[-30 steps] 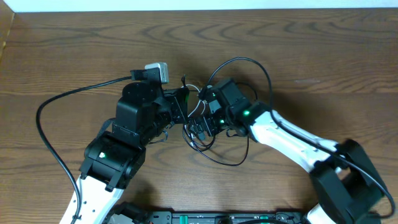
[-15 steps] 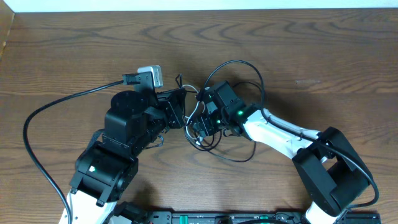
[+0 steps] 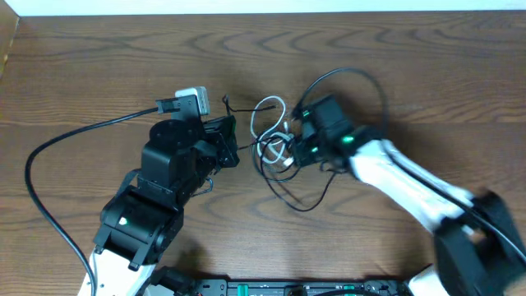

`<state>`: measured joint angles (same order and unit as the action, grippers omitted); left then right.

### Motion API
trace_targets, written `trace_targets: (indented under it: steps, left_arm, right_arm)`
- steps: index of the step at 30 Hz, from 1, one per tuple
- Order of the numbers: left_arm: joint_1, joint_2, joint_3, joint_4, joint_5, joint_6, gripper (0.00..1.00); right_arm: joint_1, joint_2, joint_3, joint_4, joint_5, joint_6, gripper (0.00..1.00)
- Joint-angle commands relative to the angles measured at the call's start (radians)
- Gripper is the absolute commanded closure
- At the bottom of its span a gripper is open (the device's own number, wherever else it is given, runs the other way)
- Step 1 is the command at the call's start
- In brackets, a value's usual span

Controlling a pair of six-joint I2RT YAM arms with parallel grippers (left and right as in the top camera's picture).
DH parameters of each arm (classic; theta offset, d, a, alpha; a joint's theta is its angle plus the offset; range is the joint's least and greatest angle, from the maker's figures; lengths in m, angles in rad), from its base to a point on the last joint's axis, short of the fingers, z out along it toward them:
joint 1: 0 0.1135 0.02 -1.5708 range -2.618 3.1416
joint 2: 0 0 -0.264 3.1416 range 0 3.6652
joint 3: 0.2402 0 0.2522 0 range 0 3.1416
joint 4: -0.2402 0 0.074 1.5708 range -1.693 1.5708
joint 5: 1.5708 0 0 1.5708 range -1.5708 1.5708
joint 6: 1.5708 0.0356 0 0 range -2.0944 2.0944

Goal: Untangle cables

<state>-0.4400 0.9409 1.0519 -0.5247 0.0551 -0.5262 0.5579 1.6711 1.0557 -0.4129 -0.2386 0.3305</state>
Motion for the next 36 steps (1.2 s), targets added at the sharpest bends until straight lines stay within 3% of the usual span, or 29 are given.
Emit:
trace_targets:
  steps: [1, 14, 26, 29, 32, 34, 36]
  left_arm:
    - [0.005, 0.031, 0.04, -0.02, -0.064, 0.045, 0.92]
    - [0.011, 0.214, 0.039, -0.097, -0.24, 0.108, 0.92]
    - [0.049, 0.229, 0.039, -0.128, -0.231, 0.134, 0.92]
    - [0.049, 0.224, 0.039, -0.118, -0.169, 0.133, 0.92]
    - [0.049, 0.22, 0.039, -0.093, -0.063, 0.134, 0.92]
    - [0.049, 0.219, 0.039, -0.064, 0.028, 0.155, 0.92]
    - [0.049, 0.219, 0.039, -0.031, 0.137, 0.174, 0.92]
  right_arm:
    - [-0.073, -0.194, 0.008, -0.04, 0.024, 0.013, 0.99]
    - [-0.441, -0.677, 0.008, -0.227, 0.027, -0.001, 0.99]
    - [-0.613, -0.725, 0.008, -0.376, 0.116, -0.013, 0.99]
    - [-0.605, -0.692, 0.008, -0.383, 0.087, -0.052, 0.86]
    - [-0.589, -0.645, 0.008, -0.377, -0.036, -0.184, 0.62]
    - [-0.576, -0.61, 0.008, -0.376, -0.13, -0.267, 0.51]
    - [-0.564, -0.569, 0.008, -0.377, -0.216, -0.329, 0.48]
